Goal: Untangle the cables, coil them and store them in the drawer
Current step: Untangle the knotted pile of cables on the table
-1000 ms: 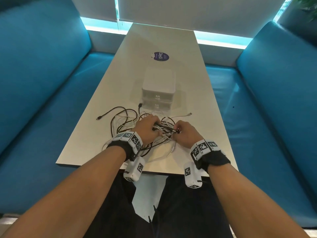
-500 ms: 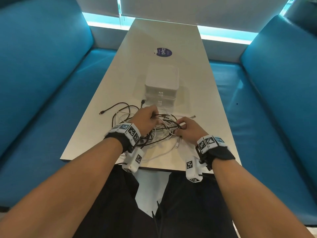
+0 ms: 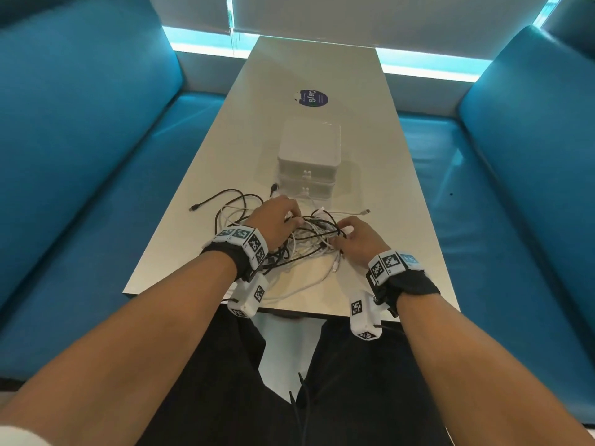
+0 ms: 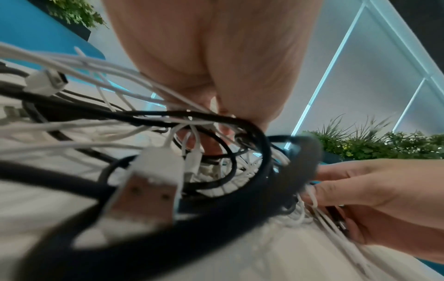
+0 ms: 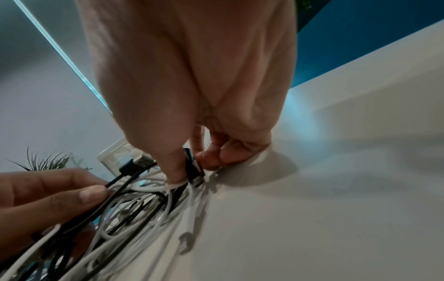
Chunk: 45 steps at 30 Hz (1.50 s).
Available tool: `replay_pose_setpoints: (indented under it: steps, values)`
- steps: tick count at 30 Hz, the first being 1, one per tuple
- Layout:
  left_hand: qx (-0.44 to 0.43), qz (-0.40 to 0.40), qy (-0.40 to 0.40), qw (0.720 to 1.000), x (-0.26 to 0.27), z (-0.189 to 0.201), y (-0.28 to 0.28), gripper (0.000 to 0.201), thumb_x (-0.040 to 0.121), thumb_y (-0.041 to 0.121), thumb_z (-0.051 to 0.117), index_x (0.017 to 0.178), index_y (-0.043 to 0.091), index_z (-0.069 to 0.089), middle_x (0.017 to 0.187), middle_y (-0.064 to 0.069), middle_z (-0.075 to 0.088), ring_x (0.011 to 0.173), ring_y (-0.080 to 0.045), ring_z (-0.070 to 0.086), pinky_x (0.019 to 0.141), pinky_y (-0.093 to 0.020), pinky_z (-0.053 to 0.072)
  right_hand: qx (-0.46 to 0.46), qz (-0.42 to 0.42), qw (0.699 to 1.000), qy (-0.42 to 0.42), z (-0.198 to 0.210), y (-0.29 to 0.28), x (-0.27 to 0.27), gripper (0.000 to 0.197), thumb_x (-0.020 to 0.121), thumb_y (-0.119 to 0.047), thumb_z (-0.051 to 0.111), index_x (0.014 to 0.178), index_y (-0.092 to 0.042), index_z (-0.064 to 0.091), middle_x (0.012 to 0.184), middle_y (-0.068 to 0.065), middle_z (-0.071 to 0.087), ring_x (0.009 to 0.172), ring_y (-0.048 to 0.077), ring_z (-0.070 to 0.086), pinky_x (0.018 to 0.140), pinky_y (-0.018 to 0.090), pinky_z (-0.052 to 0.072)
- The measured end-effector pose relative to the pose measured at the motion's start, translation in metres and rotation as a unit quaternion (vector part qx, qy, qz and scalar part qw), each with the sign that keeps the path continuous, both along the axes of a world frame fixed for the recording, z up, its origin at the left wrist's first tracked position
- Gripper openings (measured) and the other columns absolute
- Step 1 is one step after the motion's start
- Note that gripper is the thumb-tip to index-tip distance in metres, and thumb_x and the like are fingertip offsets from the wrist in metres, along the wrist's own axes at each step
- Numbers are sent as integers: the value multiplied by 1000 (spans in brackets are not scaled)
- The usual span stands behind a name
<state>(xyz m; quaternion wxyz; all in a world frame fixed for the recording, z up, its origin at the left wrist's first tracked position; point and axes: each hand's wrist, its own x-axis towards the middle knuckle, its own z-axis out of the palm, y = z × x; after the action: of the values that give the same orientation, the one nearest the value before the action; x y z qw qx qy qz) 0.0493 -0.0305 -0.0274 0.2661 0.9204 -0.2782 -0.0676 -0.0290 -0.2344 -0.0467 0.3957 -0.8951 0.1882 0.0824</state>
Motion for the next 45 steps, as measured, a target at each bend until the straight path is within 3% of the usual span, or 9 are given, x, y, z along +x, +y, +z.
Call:
replay_pose_setpoints:
  steps: [6, 10, 15, 21, 25, 29, 33, 38, 45]
  values:
    - [22, 0, 15, 1000, -6, -2, -9, 10, 95, 20, 59, 100, 18, 51, 110, -1, 50, 101, -26, 52, 93, -44, 43, 103, -32, 994, 14, 11, -3, 1, 27, 82, -27, 65, 108, -19, 62, 95, 7, 70, 83, 21, 63, 91, 45, 51]
    - [120, -6, -92, 988, -13, 8, -20, 23, 88, 9, 58, 99, 25, 45, 119, 0, 49, 113, -28, 44, 98, -46, 35, 73, -28, 997, 12, 10, -4, 0, 27, 91, -37, 64, 108, -16, 64, 103, 5, 69, 96, 23, 64, 91, 39, 49]
    - [149, -120, -105, 976, -18, 10, -30, 79, 80, 0, 61, 146, 36, 34, 134, 4, 51, 126, -25, 42, 104, -45, 34, 40, -26, 998, -37, 8, -4, -2, 24, 93, -30, 66, 104, -9, 69, 102, 6, 70, 97, 22, 63, 78, 28, 41]
    - [171, -95, -109, 975, -13, 5, -23, 63, 85, 3, 56, 139, 35, 47, 131, 4, 53, 117, -26, 45, 101, -44, 37, 106, -31, 993, -44, 9, -8, -2, 25, 86, -32, 74, 102, -19, 60, 96, 11, 71, 92, 30, 68, 87, 44, 52]
    - [208, -94, -145, 963, -14, 13, -21, 56, 89, 18, 53, 139, 42, 46, 138, 8, 50, 121, -27, 40, 104, -46, 29, 99, -45, 989, -102, 14, -7, 1, 18, 84, -34, 73, 94, -25, 62, 79, 2, 66, 75, 19, 62, 82, 47, 54]
    - [198, -49, -219, 954, -21, 16, -16, 44, 89, 43, 39, 127, 36, 61, 147, 1, 35, 119, -29, 38, 103, -46, 34, 62, -41, 989, -131, 15, -4, 4, 7, 84, -34, 71, 90, -31, 68, 70, -6, 63, 69, 13, 61, 77, 41, 56]
    - [97, 1, -261, 961, -17, 19, -16, 46, 95, 49, 35, 108, 23, 70, 126, -2, 52, 103, -25, 47, 90, -42, 41, 10, -34, 989, -145, 14, -2, 0, 6, 87, -34, 69, 92, -31, 72, 80, -4, 69, 75, 5, 60, 72, 25, 43]
    - [119, -103, -137, 978, -10, 1, -29, 37, 103, 41, 35, 111, 22, 65, 111, -1, 63, 106, -24, 55, 91, -42, 42, -10, -25, 991, -133, 14, 1, 3, 8, 85, -34, 71, 91, -28, 74, 81, -6, 69, 76, 5, 60, 69, 21, 42]
    - [137, -82, -91, 983, -8, -9, -28, 32, 98, 46, 46, 122, 28, 59, 124, 6, 55, 119, -19, 48, 105, -47, 31, 22, -82, 989, -125, 5, -8, 6, 7, 85, -23, 69, 87, -20, 75, 87, -6, 71, 86, 14, 65, 80, 30, 51]
